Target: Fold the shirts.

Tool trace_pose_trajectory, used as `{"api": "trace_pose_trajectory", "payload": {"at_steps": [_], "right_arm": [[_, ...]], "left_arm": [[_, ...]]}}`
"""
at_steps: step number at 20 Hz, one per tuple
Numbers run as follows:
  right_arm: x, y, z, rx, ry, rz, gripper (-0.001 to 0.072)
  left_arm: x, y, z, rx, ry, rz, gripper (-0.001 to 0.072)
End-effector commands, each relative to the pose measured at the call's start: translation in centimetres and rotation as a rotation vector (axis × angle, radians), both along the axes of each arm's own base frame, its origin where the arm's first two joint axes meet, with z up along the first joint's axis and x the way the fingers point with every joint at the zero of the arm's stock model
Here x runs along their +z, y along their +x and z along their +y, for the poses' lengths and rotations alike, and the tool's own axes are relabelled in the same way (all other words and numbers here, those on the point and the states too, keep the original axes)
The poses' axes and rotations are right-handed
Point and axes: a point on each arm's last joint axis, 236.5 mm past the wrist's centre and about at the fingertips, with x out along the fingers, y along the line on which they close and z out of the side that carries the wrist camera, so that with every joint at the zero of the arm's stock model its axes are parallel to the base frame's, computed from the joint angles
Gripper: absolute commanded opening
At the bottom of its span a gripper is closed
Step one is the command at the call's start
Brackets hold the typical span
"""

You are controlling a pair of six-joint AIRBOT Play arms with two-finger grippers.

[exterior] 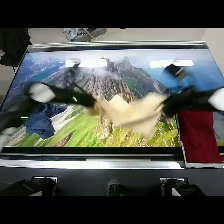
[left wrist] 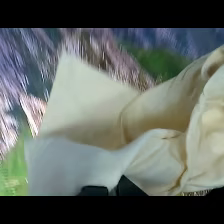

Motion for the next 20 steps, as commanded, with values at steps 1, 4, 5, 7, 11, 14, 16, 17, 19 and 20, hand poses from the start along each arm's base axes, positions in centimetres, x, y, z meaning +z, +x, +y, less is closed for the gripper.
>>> {"api": "trace_pose_trajectory", "payload": {"at_steps": [1,4,5,7,11,14,16,17,19,20], "right_arm": [[18.0,-4.6,-4.5,-0.165,-0.032,-0.476,0.004],[20.5,-8.9,-4.5,-0.18,0.021,-0.514,0.004],[20.0,-9.6,-4.0,-0.167,0.048,-0.487,0.004],[19.2,-10.4,-2.8,-0.126,0.079,-0.442,0.004],[14.3,-11.3,-3.3,-0.163,0.053,-0.215,0.004],[5.2,-12.2,-3.0,-0.15,-0.01,0.208,0.004],[-1.0,-10.9,-2.7,-0.144,-0.036,0.415,0.004],[-4.1,-9.2,-2.4,-0.147,-0.033,0.464,0.004],[-10.5,-3.9,-1.1,-0.158,0.023,0.459,0.004],[-13.2,-0.4,-0.1,-0.169,0.078,0.414,0.0041]], "left_arm": [[18.8,-2.0,6.7,0.135,-0.04,-0.429,0.0024],[25.7,-7.4,9.7,0.16,-0.092,-0.527,0.0024],[26.5,-9.0,9.4,0.133,-0.119,-0.526,0.0024],[26.8,-10.9,9.4,0.107,-0.127,-0.516,0.0024],[25.1,-10.2,10.7,0.144,-0.048,-0.48,0.0026],[21.1,-6.4,11.8,0.205,0.076,-0.41,0.0026],[15.2,-2.8,11.9,0.218,0.176,-0.28,0.0026],[11.1,-1.0,12.1,0.222,0.227,-0.19,0.0026],[2.6,2.7,12.9,0.244,0.303,-0.019,0.0026],[-1.1,4.6,13.4,0.259,0.324,0.035,0.0026]]}}
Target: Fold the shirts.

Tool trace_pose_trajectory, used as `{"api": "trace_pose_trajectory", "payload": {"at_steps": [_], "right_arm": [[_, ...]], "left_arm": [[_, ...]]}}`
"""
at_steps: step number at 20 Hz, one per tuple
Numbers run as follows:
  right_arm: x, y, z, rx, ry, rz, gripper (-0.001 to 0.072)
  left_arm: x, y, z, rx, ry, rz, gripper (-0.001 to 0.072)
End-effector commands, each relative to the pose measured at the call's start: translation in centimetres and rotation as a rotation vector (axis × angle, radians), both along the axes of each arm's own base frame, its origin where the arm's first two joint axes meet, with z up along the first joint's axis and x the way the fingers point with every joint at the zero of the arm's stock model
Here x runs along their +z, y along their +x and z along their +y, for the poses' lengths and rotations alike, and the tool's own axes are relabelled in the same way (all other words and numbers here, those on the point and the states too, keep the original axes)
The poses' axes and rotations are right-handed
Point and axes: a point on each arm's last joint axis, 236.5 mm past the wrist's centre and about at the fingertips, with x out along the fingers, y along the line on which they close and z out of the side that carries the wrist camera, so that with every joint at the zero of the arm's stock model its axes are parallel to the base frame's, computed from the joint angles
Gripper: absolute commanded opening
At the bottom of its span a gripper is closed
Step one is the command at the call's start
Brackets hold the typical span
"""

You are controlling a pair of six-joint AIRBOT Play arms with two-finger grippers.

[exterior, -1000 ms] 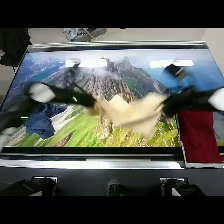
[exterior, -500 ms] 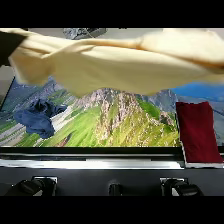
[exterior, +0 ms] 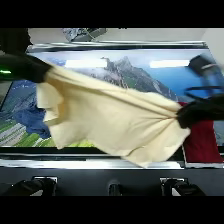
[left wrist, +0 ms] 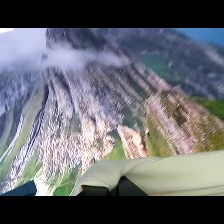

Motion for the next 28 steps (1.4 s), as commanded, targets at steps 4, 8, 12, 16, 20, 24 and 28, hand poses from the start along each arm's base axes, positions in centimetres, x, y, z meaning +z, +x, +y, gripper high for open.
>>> {"api": "trace_pose_trajectory", "payload": {"at_steps": [4,8,12,16,20,24,28], "right_arm": [[-14.4,15.3,3.1,-0.149,0.181,-0.118,0.0042],[-19.7,16.1,6.1,-0.248,0.351,0.023,0.0042],[-16.8,17.3,5.0,-0.246,0.363,-0.02,0.0173],[-9.1,16.1,-0.9,-0.114,0.314,-0.035,0.0564],[-9.7,10.6,-7.5,-0.162,0.308,0.152,0.0553],[-12.7,7.7,-8.4,-0.193,0.314,0.273,0.0536],[-14.7,5.9,-7.8,-0.196,0.334,0.348,0.0536]], "left_arm": [[-21.5,8.6,3.0,0.127,0.061,0.387,0.0027],[-27.6,8.0,-0.5,0.113,-0.099,0.58,0.0029],[-26.2,8.0,-1.0,0.106,-0.172,0.613,0.0479],[-21.8,4.8,5.3,0.131,-0.121,0.714,0.0549],[-24.5,-4.4,10.2,0.245,-0.128,0.924,0.0519],[-30.4,-13.7,11.4,0.327,-0.165,0.999,0.0478],[-34.0,-15.6,12.0,0.406,-0.236,0.993,0.054]]}}
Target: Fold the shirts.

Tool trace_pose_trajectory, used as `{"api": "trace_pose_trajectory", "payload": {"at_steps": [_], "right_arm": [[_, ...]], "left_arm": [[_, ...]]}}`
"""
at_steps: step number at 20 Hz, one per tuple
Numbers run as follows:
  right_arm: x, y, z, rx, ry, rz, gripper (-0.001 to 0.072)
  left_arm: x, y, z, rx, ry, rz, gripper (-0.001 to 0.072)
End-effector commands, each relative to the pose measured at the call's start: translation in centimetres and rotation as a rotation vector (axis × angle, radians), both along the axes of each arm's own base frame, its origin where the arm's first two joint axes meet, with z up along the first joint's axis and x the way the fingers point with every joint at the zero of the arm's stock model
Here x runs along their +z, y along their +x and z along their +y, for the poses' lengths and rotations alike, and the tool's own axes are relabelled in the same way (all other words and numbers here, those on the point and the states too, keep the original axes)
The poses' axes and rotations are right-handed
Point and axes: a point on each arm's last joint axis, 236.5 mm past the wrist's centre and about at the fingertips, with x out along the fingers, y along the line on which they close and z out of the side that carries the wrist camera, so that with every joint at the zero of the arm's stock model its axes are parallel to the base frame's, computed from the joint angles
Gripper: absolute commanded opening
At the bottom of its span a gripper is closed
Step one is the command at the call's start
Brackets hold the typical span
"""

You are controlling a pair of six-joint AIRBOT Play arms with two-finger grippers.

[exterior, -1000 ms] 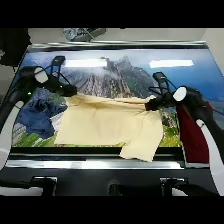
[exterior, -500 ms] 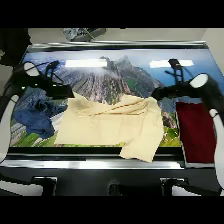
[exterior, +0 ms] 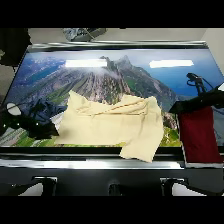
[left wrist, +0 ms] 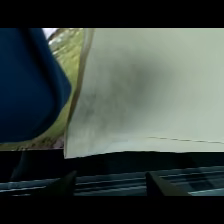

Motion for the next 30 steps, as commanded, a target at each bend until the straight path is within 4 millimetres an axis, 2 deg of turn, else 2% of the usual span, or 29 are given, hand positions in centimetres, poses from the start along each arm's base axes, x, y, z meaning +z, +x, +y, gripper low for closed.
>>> {"api": "trace_pose_trajectory", "payload": {"at_steps": [1,7,9,11,13,15,17,18,20,23,26,27,28,29,30], "right_arm": [[-1.4,-2.2,0.3,0.016,0.027,0.083,0.0536],[-1.4,-3.1,0.6,0.033,0.04,0.117,0.0536],[-1.4,-3.3,0.7,0.036,0.043,0.124,0.0536],[-1.6,-3.7,0.4,0.042,0.031,0.139,0.0536],[-2.3,-4.6,-0.4,0.048,-0.01,0.178,0.0536],[-4.1,-6.5,-0.7,0.042,-0.025,0.254,0.054],[-6.6,-9.1,-0.1,0.037,-0.008,0.343,0.0561],[-7.7,-9.8,0.5,0.01,0.01,0.368,0.0557],[-9.3,-9.5,1.8,-0.038,0.063,0.348,0.0543],[-11.6,-9.4,2.5,-0.097,0.091,0.359,0.051],[-13.4,-8.2,3.4,-0.14,0.117,0.358,0.0491],[-14.0,-7.6,3.6,-0.139,0.097,0.34,0.0412],[-14.3,-6.7,3.7,-0.155,0.078,0.316,0.0208],[-13.9,-6.0,4.0,-0.141,0.069,0.295,0.0043],[-13.0,-5.2,4.0,-0.104,0.056,0.269,0.0041]], "left_arm": [[-3.3,-2.2,0.3,0.063,-0.015,0.001,0.054],[-5.4,-0.8,0.7,0.09,-0.003,-0.012,0.0539],[-5.7,-0.2,0.9,0.099,0.005,-0.034,0.0508],[-5.8,0.5,1.1,0.11,0.014,-0.06,0.0358],[-5.8,0.7,1.1,0.116,0.013,-0.07,0.0139],[-5.7,0.7,1.1,0.114,0.012,-0.071,0.0029],[-5.6,0.8,1.1,0.104,0.012,-0.08,0.0028],[-5.5,0.9,1.0,0.092,0.009,-0.088,0.0028],[-5.3,0.9,1.1,0.085,0.009,-0.098,0.0027],[-5.1,1.1,0.9,0.089,0.004,-0.104,0.0027],[-4.9,1.2,0.8,0.086,0.001,-0.115,0.0027],[-4.9,1.2,0.8,0.087,0.0,-0.114,0.0027],[-4.8,1.2,0.7,0.089,-0.003,-0.115,0.0027],[-4.6,1.3,0.7,0.088,-0.006,-0.118,0.0027],[-4.0,1.8,0.8,0.085,-0.005,-0.133,0.0026]]}}
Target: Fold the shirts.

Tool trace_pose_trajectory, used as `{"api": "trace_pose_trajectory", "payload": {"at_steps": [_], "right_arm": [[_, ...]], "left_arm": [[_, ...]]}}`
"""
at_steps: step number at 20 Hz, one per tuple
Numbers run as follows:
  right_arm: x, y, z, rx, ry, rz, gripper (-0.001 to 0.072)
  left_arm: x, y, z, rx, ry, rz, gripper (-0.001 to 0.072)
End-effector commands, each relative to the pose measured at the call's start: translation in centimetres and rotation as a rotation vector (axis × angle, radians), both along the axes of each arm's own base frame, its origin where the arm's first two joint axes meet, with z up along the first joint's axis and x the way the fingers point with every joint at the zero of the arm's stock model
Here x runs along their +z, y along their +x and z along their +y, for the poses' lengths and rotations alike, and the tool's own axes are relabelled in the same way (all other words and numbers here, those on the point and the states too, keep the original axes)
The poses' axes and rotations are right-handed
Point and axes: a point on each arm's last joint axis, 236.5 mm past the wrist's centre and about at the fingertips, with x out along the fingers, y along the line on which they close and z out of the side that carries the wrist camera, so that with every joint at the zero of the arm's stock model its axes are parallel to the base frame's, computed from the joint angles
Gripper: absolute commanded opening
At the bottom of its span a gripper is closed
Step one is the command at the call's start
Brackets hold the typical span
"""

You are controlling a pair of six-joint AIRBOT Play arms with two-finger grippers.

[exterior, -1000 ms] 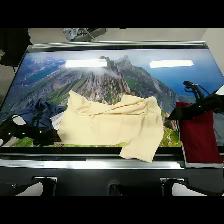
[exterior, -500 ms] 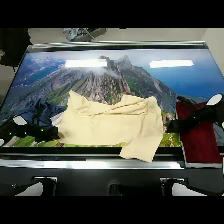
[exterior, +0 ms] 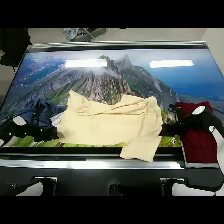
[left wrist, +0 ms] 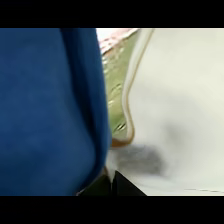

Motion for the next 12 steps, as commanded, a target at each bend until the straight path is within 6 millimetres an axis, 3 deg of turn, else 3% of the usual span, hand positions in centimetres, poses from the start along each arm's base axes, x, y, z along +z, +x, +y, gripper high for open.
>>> {"api": "trace_pose_trajectory", "payload": {"at_steps": [1,3,4,5,7,8,9,10,11,12], "right_arm": [[1.5,3.0,0.1,0.048,-0.038,-0.093,0.004],[6.8,5.7,-0.8,0.136,-0.071,-0.229,0.0039],[11.0,7.7,-1.7,0.167,-0.128,-0.348,0.0039],[16.1,9.8,-2.7,0.167,-0.201,-0.49,0.0039],[30.6,12.4,-4.7,0.128,-0.402,-0.88,0.0039],[39.8,11.8,-5.3,0.083,-0.516,-1.118,0.004],[47.9,9.5,-5.5,0.034,-0.619,-1.328,0.004],[54.8,5.6,-5.1,0.006,-0.716,-1.507,0.0039],[59.2,1.8,-4.5,0.003,-0.8,-1.635,0.0039],[62.5,-1.8,-4.0,-0.033,-0.855,-1.744,0.0039]], "left_arm": [[2.3,1.5,-0.2,-0.001,-0.011,-0.057,0.0025],[8.4,5.5,0.8,-0.002,0.039,-0.257,0.0024],[13.7,7.8,1.4,0.0,0.077,-0.407,0.0024],[19.8,9.4,1.8,0.013,0.112,-0.562,0.0024],[35.5,10.2,2.2,0.046,0.194,-0.947,0.0025],[44.3,8.7,2.0,0.064,0.24,-1.169,0.0025],[51.8,6.1,1.6,0.079,0.28,-1.368,0.0025],[58.5,2.6,0.9,0.105,0.303,-1.552,0.0024],[62.6,-0.6,0.2,0.135,0.292,-1.665,0.0025],[64.8,-3.3,-0.6,0.15,0.274,-1.729,0.0025]]}}
